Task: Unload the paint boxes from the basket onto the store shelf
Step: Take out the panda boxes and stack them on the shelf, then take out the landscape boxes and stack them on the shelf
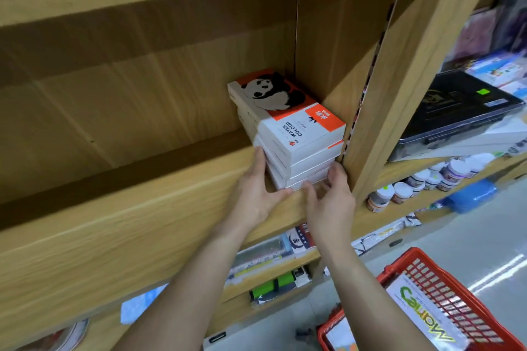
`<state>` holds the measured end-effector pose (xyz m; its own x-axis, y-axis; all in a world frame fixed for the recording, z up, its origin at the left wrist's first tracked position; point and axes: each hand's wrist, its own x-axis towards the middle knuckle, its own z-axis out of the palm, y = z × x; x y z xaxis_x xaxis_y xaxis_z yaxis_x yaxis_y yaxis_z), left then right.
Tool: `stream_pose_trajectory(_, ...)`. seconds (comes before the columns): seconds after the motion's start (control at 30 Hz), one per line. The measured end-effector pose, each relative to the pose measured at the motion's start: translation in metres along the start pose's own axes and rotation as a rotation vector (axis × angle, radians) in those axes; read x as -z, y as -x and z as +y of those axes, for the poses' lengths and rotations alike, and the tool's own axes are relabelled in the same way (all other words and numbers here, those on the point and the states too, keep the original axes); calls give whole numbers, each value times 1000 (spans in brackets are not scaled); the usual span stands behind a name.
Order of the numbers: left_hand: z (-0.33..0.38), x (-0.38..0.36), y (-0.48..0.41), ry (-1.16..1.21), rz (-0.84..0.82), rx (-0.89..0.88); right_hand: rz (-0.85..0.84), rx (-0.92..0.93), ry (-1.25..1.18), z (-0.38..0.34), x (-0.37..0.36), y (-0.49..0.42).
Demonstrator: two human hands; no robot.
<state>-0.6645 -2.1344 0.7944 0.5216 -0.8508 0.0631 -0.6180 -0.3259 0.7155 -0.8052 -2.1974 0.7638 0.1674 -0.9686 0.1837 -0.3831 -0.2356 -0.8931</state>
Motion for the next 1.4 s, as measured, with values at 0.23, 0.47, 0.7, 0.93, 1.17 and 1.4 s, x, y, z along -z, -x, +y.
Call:
stream_pose_trajectory(0.23, -6, 2, -9, 12, -95, 5, 80, 230, 56, 5, 16, 19)
stream_pose_trajectory(0.47, 4, 4, -16, -12, -132, -59, -86, 298, 117, 3, 20, 17)
stream_pose_trajectory(0.7, 7, 16, -15, 178, -64, -92, -38, 270, 180, -1, 14, 20)
stream_pose_trajectory(0.93, 11, 22, -15, 154, -56, -116, -127, 260, 292, -10, 14, 23)
stream_pose_trajectory(1.17, -6, 11, 94, 236, 46, -419, 15, 141, 318, 37, 96, 76)
stream_pose_trajectory(1.4, -38, -154, 120, 3, -485, -345, 3, -530, 466, 212, 190, 149)
